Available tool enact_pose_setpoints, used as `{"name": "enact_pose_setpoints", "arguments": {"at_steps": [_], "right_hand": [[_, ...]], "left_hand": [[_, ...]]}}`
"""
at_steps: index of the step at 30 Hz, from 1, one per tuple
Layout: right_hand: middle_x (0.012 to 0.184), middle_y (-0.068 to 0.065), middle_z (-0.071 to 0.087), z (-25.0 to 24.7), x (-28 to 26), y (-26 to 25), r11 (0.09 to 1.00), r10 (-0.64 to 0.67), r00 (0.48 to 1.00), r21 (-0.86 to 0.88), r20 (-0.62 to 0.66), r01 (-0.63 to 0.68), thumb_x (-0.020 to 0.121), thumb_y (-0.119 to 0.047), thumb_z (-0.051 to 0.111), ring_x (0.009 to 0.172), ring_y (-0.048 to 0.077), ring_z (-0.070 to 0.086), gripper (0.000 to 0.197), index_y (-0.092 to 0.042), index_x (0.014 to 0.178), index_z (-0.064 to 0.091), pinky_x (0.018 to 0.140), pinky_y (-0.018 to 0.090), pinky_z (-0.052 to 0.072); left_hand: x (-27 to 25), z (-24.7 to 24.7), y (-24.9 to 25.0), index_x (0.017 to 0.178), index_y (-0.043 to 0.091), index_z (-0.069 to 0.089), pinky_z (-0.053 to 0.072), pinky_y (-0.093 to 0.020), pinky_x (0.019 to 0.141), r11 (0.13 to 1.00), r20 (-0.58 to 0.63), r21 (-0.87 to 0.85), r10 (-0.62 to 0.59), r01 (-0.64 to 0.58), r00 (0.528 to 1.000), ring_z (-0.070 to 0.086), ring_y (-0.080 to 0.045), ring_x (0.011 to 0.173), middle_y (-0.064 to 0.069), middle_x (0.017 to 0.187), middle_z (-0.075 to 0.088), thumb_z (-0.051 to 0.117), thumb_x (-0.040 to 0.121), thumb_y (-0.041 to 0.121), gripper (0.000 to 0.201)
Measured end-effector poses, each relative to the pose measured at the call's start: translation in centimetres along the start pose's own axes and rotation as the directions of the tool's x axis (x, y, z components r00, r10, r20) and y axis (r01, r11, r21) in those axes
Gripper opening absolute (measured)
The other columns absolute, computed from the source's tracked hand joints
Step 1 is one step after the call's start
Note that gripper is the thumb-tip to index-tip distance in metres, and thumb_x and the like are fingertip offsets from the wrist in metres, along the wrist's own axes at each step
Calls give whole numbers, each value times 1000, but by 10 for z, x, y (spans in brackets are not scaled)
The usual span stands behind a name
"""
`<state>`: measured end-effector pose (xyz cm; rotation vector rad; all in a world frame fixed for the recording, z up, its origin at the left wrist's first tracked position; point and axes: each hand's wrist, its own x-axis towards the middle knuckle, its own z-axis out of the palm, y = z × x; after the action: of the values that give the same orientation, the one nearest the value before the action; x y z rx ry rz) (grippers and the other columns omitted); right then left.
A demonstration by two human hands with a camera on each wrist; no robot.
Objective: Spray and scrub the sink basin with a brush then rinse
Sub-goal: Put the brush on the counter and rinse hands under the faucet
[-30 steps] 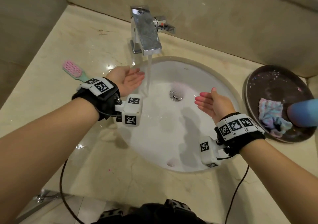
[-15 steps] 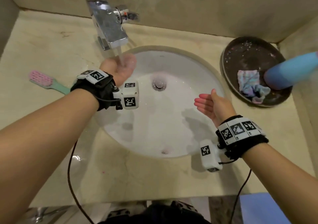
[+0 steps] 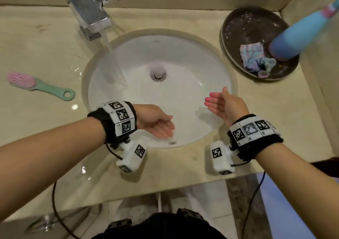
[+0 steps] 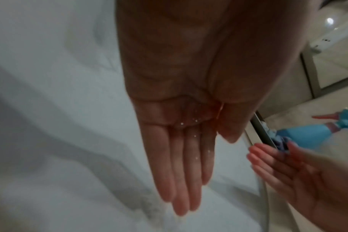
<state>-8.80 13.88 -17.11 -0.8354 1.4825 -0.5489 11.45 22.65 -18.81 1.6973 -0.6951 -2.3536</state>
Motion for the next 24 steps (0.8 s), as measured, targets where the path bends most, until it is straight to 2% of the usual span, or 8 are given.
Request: {"name": "enact_pose_setpoints", "arguments": {"at_steps": [3,5,8,10,12,13,18,24], "right_hand": [[86,10,66,-5,-1,5,1000,1,1000,2,-16,-1,102,-34,30,79,18,65,44,-7,86,60,80,29,53],[86,10,66,-5,-1,7,1000,5,1000,10,-14,-5,102,-34,30,79,19,65,44,-7,86,60,82,29,52],[87,11,66,-3,-2,8,1000,6,1000,19,-2,-6,102,-35,30,82,20,65,44,-6,87,60,83,30,53],[88,11,67,-1,-2,7,1000,3,1000,19,4,-3,102,-35,30,83,20,66,44,-7,87,60,83,30,54],[89,11,67,1,-2,5,1000,0,1000,20,8,0,102,-35,30,83,20,66,44,-7,88,61,83,30,54],[89,11,67,2,-2,4,1000,-2,1000,19,8,2,102,-35,30,84,20,66,44,-7,88,61,83,30,54],[90,11,67,7,-1,-4,1000,-11,1000,15,10,11,102,-35,30,83,19,66,44,-7,88,61,82,29,54],[90,12,67,17,4,-17,1000,-18,999,0,28,18,102,-35,30,83,20,66,44,-6,88,60,81,29,54]], "left_hand": [[0,-23,1,91,7,60,55,-22,67,988,-170,-143,41,-66,985,69,-11,63,-6,80,71,34,102,28,36],[-4,-45,0,86,8,59,54,-19,60,957,-356,-234,80,-172,931,68,-8,55,0,64,71,33,103,28,37],[-13,-79,-3,85,7,57,50,-22,69,861,-527,-379,100,-339,844,67,-12,66,0,59,70,29,103,26,39],[-21,-96,-4,87,6,56,48,-25,77,779,-580,-461,99,-425,809,66,-14,72,-6,71,70,26,104,25,39],[-28,-107,-4,88,6,55,48,-25,79,720,-621,-493,102,-488,777,63,-15,80,-8,88,65,24,104,26,40],[-31,-111,-3,88,7,55,48,-25,79,707,-639,-493,102,-508,762,61,-15,82,-7,91,63,23,104,26,40],[-37,-117,0,87,9,54,48,-23,78,690,-696,-465,103,-556,710,61,-14,81,-5,91,61,23,104,29,41],[-38,-119,2,88,10,55,49,-22,76,636,-722,-488,90,-598,686,61,-13,81,-5,91,62,27,103,30,38]]}}
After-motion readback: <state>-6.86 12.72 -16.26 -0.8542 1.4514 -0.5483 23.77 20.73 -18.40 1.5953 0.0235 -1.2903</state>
